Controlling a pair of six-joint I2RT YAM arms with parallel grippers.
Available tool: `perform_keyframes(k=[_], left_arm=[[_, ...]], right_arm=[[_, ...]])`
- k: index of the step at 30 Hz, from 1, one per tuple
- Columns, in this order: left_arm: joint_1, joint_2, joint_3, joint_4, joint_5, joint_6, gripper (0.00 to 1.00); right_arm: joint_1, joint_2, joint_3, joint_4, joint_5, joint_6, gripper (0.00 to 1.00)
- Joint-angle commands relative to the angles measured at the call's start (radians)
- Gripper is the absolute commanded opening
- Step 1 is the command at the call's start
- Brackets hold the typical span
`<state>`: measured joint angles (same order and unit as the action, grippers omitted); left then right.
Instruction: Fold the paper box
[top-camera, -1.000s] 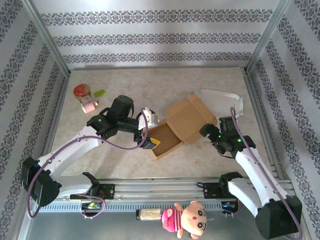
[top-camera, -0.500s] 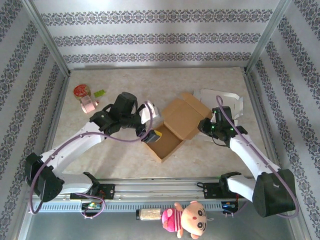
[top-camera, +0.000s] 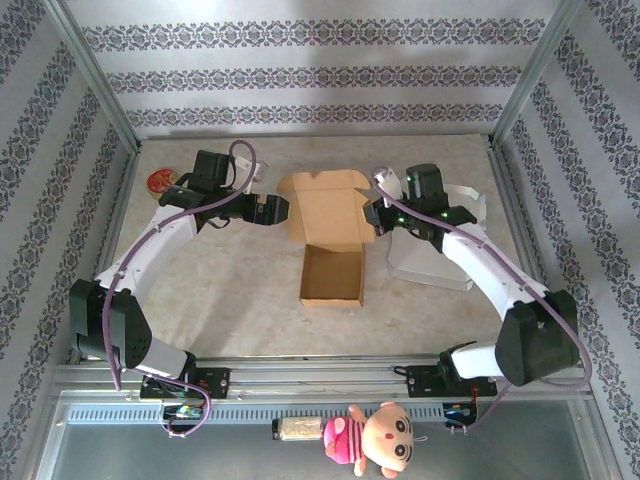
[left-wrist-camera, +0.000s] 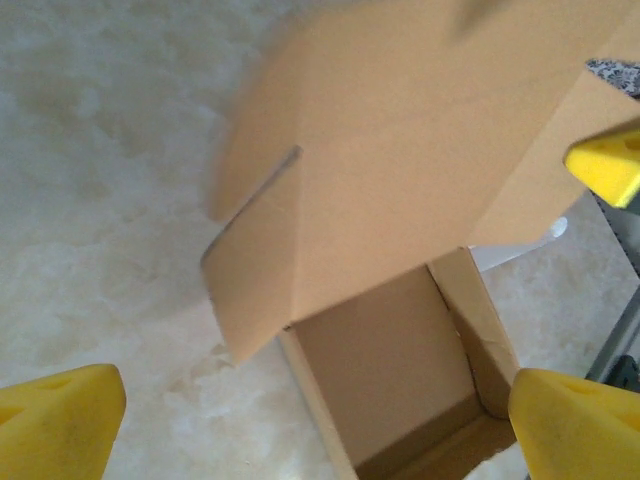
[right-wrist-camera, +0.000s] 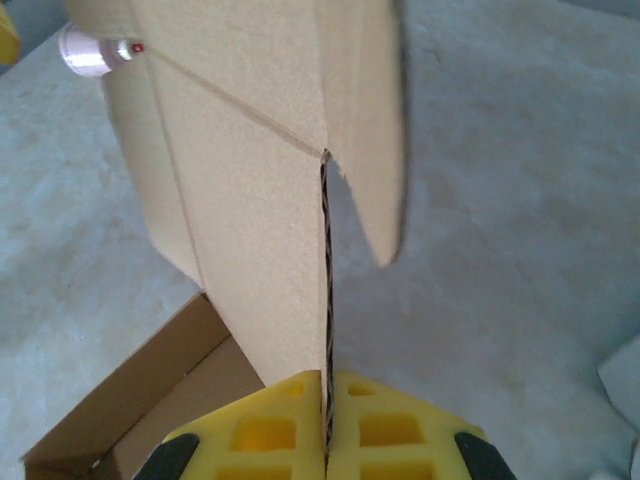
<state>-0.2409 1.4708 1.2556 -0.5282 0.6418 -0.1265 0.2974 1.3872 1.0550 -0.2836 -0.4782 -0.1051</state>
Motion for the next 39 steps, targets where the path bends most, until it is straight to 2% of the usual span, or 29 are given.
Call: perform_keyframes(k=[1, 5, 11, 15, 18, 22, 31, 35, 39], left_arm=[[0.008, 0.008, 0.005, -0.002, -0.025, -0.011, 0.97], [0.008, 0.013, -0.023, 0.063, -0.161, 0.032, 0.98], [0.008, 0.027, -0.077, 0.234, -0.152, 0.143, 0.99], [0.014, 0.090, -0.010, 0.180, -0.162, 0.263, 0.99], [0.017, 0.149, 0.066, 0.083, -0.146, 0.313, 0.93], [0.017, 0.192, 0.121, -0.003, -0.112, 0.325, 0.81], [0.018, 0.132, 0.047, 0.053, -0.108, 0.308, 0.51], [0.017, 0.148, 0.063, 0.031, -0.120, 0.306, 0.30], [0.017, 0.164, 0.107, -0.001, -0.139, 0.283, 0.06]], right_arm=[[0.009, 0.043, 0.073, -0.006, -0.103, -0.090, 0.04], [0.019, 0.082, 0.115, -0.009, -0.125, -0.097, 0.04], [0.037, 0.102, 0.131, -0.010, -0.198, -0.141, 0.05], [0.041, 0.105, 0.138, -0.015, -0.197, -0.142, 0.05], [0.044, 0.105, 0.148, -0.029, -0.180, -0.146, 0.05], [0.045, 0.109, 0.152, -0.029, -0.151, -0.134, 0.05], [0.054, 0.121, 0.155, -0.035, -0.102, -0.127, 0.05], [0.069, 0.130, 0.156, -0.025, -0.073, -0.109, 0.06], [0.097, 0.153, 0.185, -0.013, 0.053, -0.037, 0.06]])
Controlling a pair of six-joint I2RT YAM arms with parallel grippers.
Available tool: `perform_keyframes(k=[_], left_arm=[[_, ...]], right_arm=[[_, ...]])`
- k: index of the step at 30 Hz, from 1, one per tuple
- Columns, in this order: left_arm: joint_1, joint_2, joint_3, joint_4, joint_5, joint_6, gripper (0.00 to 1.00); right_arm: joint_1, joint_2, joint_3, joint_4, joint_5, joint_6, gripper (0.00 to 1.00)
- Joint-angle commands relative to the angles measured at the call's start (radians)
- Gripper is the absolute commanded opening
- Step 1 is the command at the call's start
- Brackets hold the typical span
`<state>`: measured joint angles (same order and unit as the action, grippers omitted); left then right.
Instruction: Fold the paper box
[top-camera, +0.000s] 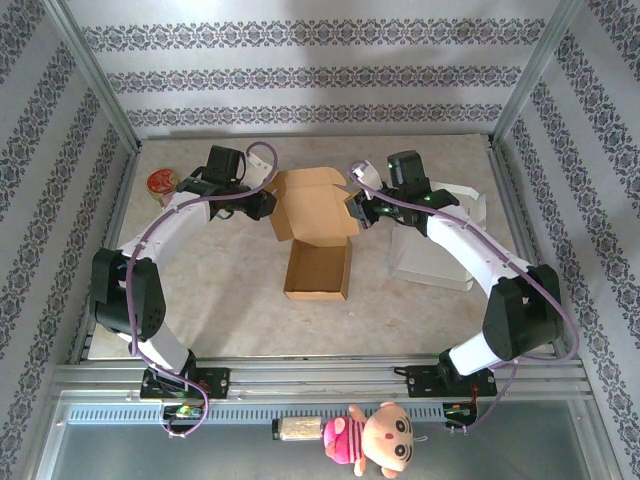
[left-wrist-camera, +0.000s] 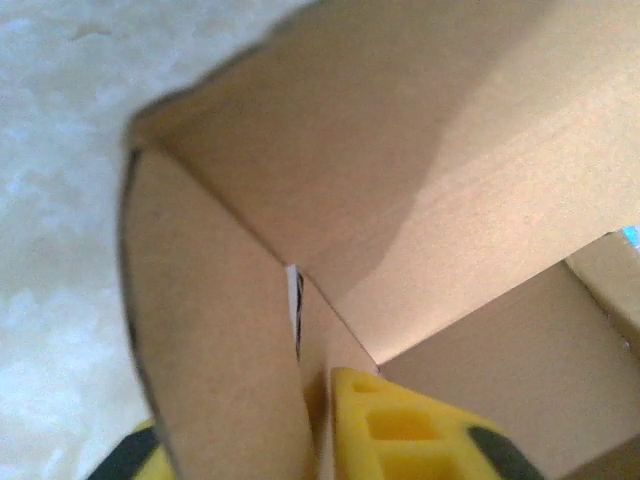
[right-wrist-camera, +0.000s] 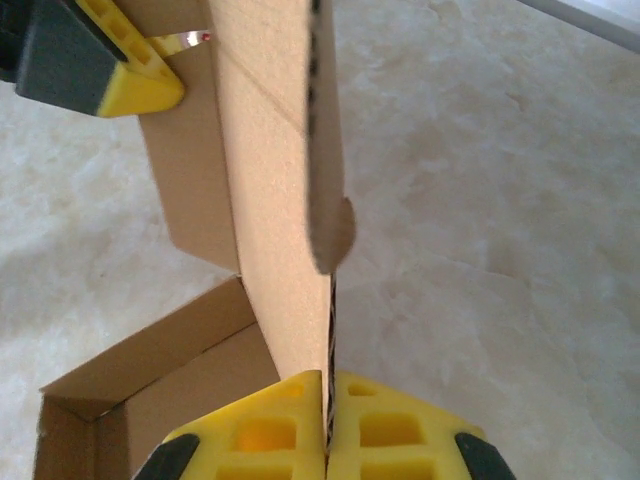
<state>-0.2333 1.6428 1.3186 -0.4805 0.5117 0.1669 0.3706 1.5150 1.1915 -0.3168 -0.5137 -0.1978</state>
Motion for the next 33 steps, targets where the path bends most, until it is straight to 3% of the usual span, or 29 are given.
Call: perform_keyframes(k=[1, 5, 9, 14, 18, 27, 33], left_arm=[[0.010, -0.008, 0.056, -0.047, -0.013, -0.021, 0.04], [0.005, -0.003, 0.108, 0.036, -0.080, -0.157, 0.00], [-0.045, 0.008, 0.149, 0.132, -0.252, -0.240, 0.00], [-0.065, 0.013, 0.108, 0.297, -0.368, -0.305, 0.00], [-0.065, 0.031, 0.045, 0.444, -0.452, -0.411, 0.00], [-0.065, 0.078, -0.125, 0.679, -0.439, -0.716, 0.00], [-0.065, 0.079, -0.181, 0.701, -0.409, -0.760, 0.00]], right_arm=[[0.033, 0.035, 0.064, 0.023, 0.127, 0.090, 0.07], [0.086, 0.120, 0.183, 0.007, 0.376, 0.325, 0.09], [0.109, 0.230, 0.315, -0.011, 0.448, 0.516, 0.14], [0.160, 0.294, 0.347, 0.088, 0.611, 0.585, 0.17], [0.175, 0.330, 0.301, 0.190, 0.644, 0.648, 0.15], [0.227, 0.319, 0.039, 0.486, 0.758, 0.772, 0.10], [0.236, 0.333, 0.012, 0.496, 0.777, 0.844, 0.09]])
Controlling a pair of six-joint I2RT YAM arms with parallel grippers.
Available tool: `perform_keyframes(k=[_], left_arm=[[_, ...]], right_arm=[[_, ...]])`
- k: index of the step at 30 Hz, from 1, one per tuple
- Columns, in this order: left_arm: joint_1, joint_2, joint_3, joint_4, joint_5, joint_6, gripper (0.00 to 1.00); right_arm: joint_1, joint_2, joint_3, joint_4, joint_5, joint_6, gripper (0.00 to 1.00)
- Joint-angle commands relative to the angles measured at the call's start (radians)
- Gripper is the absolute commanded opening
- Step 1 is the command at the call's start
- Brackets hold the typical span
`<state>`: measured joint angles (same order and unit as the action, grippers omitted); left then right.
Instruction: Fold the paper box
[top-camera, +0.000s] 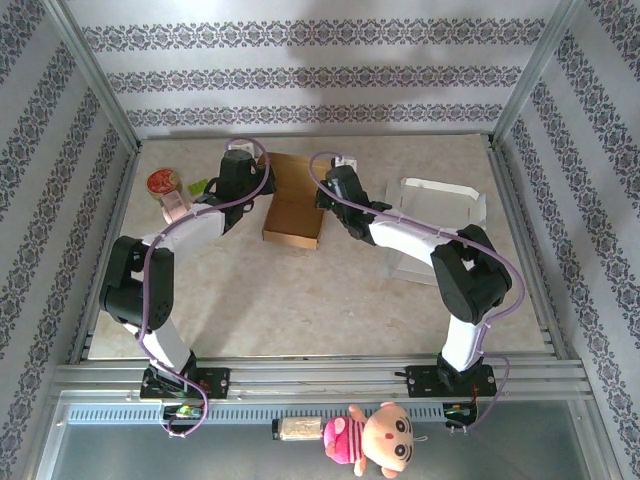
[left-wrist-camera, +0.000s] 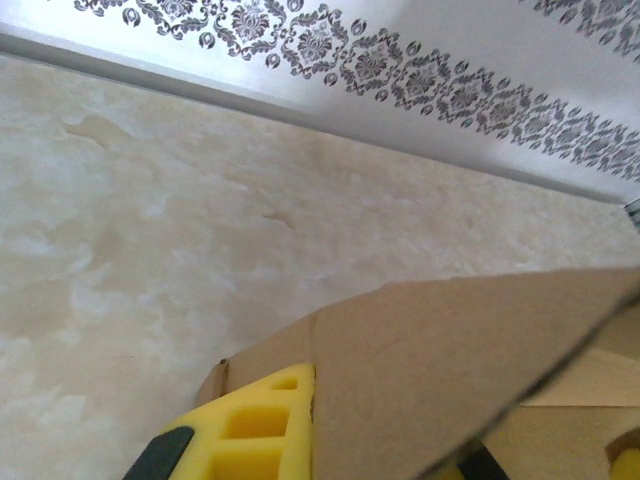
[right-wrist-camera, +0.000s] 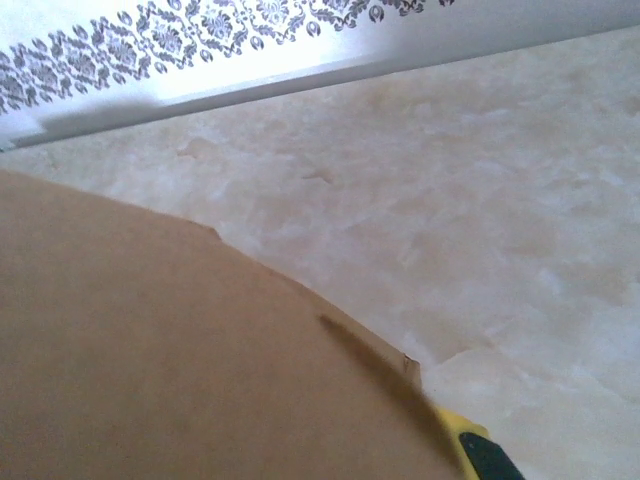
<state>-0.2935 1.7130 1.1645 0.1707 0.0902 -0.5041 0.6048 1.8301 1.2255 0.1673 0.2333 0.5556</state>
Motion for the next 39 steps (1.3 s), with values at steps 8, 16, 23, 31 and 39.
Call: perform_keyframes(k=[8, 16, 23, 31, 39], left_arm=[[-0.005, -0.042, -0.061, 0.041, 0.034, -0.086, 0.00], [-0.005, -0.073, -0.090, 0.039, 0.028, -0.078, 0.00], [-0.005, -0.066, -0.144, 0.072, 0.064, -0.105, 0.00], [-0.005, -0.106, -0.237, 0.080, 0.080, -0.131, 0.00], [-0.005, -0.133, -0.318, 0.096, 0.118, -0.147, 0.01]], right_arm=[[-0.014, 0.056, 0.139, -0.184, 0.055, 0.221, 0.09], [0.003, 0.087, 0.145, -0.169, 0.062, 0.203, 0.09], [0.029, 0.068, -0.019, -0.024, 0.125, 0.096, 0.10], [0.032, 0.036, -0.090, 0.005, 0.129, 0.049, 0.11], [0.064, 0.021, -0.141, 0.019, 0.183, 0.017, 0.13]])
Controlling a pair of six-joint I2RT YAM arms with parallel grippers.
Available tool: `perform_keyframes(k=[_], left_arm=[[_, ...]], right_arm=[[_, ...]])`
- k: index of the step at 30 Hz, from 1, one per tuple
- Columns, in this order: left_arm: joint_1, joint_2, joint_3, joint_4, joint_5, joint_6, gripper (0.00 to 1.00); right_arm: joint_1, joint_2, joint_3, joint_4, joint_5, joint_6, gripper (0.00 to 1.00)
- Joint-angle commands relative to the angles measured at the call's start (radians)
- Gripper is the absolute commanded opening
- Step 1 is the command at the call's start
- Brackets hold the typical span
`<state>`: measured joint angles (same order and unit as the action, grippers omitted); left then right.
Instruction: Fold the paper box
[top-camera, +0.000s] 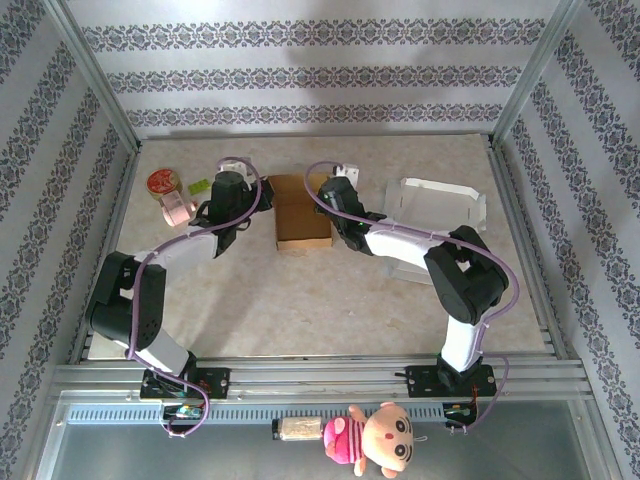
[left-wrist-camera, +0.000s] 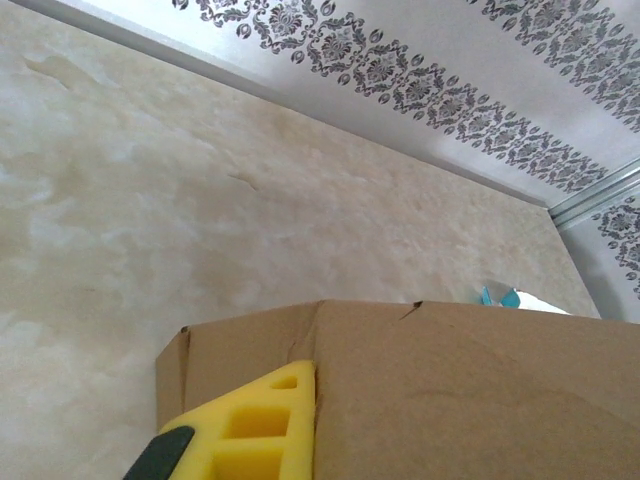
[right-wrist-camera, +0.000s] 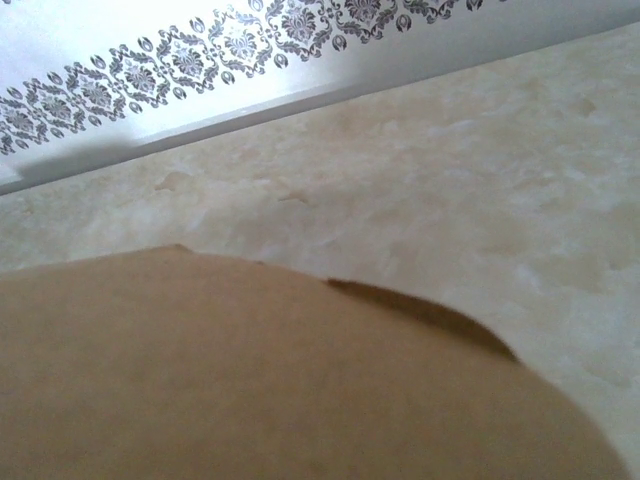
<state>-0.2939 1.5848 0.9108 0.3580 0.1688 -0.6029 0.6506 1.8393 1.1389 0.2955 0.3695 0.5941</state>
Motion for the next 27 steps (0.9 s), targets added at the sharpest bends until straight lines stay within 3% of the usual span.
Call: perform_keyframes(k=[1, 5, 9, 14, 27], left_arm=[[-0.005, -0.002, -0.073, -0.078, 0.061, -0.057, 0.01], [-0.010, 0.016, -0.097, 0.007, 0.154, -0.145, 0.00], [-0.009, 0.026, -0.061, 0.000, 0.167, -0.217, 0.00], [-0.009, 0.072, 0.029, -0.073, 0.188, -0.205, 0.00], [-0.015, 0.163, 0.017, -0.051, 0.295, -0.274, 0.00]], right_arm=[[0.030, 0.014, -0.068, -0.095, 0.075, -0.043, 0.13], [0.044, 0.016, -0.074, -0.099, 0.095, -0.080, 0.11], [0.058, 0.015, -0.054, -0.111, 0.104, -0.103, 0.11], [0.061, 0.027, -0.045, -0.111, 0.093, -0.102, 0.10], [0.065, 0.031, -0.032, -0.124, 0.088, -0.101, 0.09]])
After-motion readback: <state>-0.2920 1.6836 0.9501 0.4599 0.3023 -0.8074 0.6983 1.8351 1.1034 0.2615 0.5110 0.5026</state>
